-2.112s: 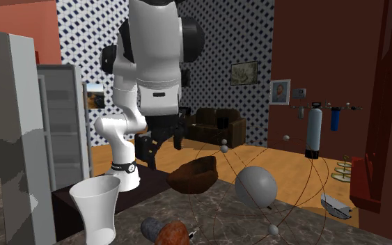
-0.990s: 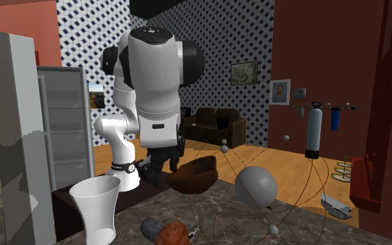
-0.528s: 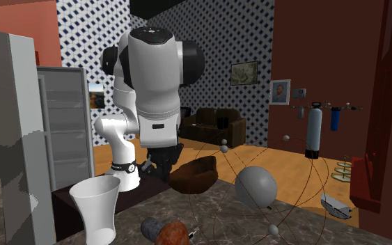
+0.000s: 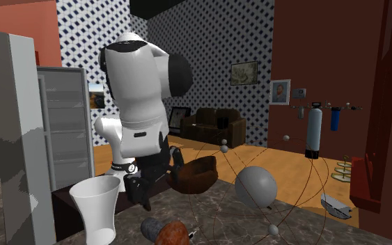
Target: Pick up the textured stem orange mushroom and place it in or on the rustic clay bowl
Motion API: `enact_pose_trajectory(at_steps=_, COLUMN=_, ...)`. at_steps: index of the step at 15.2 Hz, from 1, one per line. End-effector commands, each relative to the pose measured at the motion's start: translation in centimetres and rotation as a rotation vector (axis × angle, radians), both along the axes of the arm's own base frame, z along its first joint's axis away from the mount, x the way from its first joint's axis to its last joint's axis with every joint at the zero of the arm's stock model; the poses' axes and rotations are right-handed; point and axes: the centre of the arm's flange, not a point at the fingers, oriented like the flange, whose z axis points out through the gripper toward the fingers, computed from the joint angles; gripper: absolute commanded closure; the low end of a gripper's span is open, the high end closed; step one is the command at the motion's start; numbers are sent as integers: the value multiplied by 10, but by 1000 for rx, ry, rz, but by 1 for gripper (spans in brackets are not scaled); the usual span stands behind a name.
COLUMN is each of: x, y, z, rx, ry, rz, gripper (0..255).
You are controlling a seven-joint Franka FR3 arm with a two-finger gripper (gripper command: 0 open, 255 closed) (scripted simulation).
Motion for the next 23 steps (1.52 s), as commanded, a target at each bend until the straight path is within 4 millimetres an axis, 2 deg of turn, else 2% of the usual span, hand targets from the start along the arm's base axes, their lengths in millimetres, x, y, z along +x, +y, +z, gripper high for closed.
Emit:
enact_pose_trajectory(at_steps=1, x=-6, y=-17, z=-9, rx=-47, ry=-102, rz=-45, gripper=0)
enact_pose_trajectory(at_steps=4, x=-10, y=-33, z=-21, rx=-91, ry=-208, rz=-92, gripper=0)
enact_pose_trajectory(at_steps=11, x=-3, y=-25, z=-59, rx=-91, ry=-208, rz=-92, gripper=0)
enact_pose_trajectory(at_steps=19, x=-3, y=-25, z=-59, rx=-91, ry=-208, rz=-92, gripper=0)
enact_pose_trajectory(at_steps=20, x=-3, y=-25, z=-59, rx=-91, ry=-208, rz=-92, gripper=255)
enact_pose_trajectory(at_steps=23, x=-3, y=-25, z=-59, rx=-91, ry=-208, rz=-92, gripper=255)
